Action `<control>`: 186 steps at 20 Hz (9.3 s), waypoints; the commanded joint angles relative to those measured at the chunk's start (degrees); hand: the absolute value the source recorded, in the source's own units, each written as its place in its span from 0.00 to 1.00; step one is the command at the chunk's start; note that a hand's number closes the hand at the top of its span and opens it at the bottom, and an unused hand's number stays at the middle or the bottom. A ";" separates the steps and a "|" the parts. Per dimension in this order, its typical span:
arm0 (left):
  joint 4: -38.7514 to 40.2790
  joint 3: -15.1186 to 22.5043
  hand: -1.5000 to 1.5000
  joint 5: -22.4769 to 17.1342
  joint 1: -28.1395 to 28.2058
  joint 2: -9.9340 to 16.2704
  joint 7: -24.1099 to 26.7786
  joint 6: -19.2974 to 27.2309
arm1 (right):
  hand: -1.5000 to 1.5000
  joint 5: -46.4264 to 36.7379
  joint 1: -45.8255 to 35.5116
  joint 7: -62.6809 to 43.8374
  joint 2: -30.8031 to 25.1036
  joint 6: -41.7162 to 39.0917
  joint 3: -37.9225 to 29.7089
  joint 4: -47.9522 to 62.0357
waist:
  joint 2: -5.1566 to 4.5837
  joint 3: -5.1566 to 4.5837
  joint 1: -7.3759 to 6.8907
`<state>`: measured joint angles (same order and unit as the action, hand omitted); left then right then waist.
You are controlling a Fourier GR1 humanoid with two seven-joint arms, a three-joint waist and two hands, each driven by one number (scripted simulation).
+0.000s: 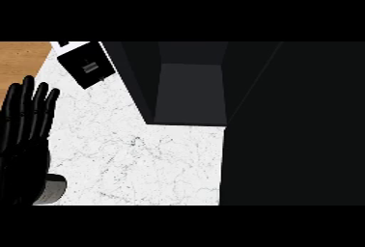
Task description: Pick up the wine, place it into the cabinet and close the cabinet
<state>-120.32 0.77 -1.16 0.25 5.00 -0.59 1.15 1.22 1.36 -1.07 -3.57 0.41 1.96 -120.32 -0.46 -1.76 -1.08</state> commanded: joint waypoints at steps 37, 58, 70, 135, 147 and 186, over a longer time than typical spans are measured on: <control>-2.94 -2.57 0.00 44.63 -26.05 -4.92 -55.17 32.60 | 0.00 3.99 13.57 -23.99 -4.98 -3.62 16.89 -34.46 | 0.69 1.80 1.67; -14.40 -10.29 0.00 49.36 -22.01 -1.25 -62.33 22.88 | 0.00 6.02 11.52 -30.77 -7.41 -0.43 16.04 -38.43 | 0.80 1.76 1.48; -18.66 -16.06 0.00 44.28 -12.46 -0.40 -59.45 21.88 | 0.00 0.68 11.38 -29.66 -7.28 2.18 21.47 -37.63 | 0.91 1.68 1.32; 8.71 -21.63 0.00 -7.82 24.42 -4.77 -5.65 27.92 | 0.00 1.43 6.23 -20.66 -8.66 5.60 25.09 -27.26 | 0.35 1.00 4.17; 9.38 -21.42 0.00 -18.22 22.51 -4.77 1.68 33.10 | 0.00 0.49 5.72 -19.77 -8.21 6.19 25.39 -25.16 | 0.51 0.75 3.46; 37.37 -0.74 1.00 -24.41 9.44 1.35 29.45 -5.92 | 0.00 3.30 7.16 -23.56 -11.11 5.44 22.38 -29.98 | 0.58 1.66 3.21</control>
<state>-85.46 -5.92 -24.94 12.05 7.68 28.07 3.26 1.51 6.95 -21.15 -13.45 5.85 26.42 -142.89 0.37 0.52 2.70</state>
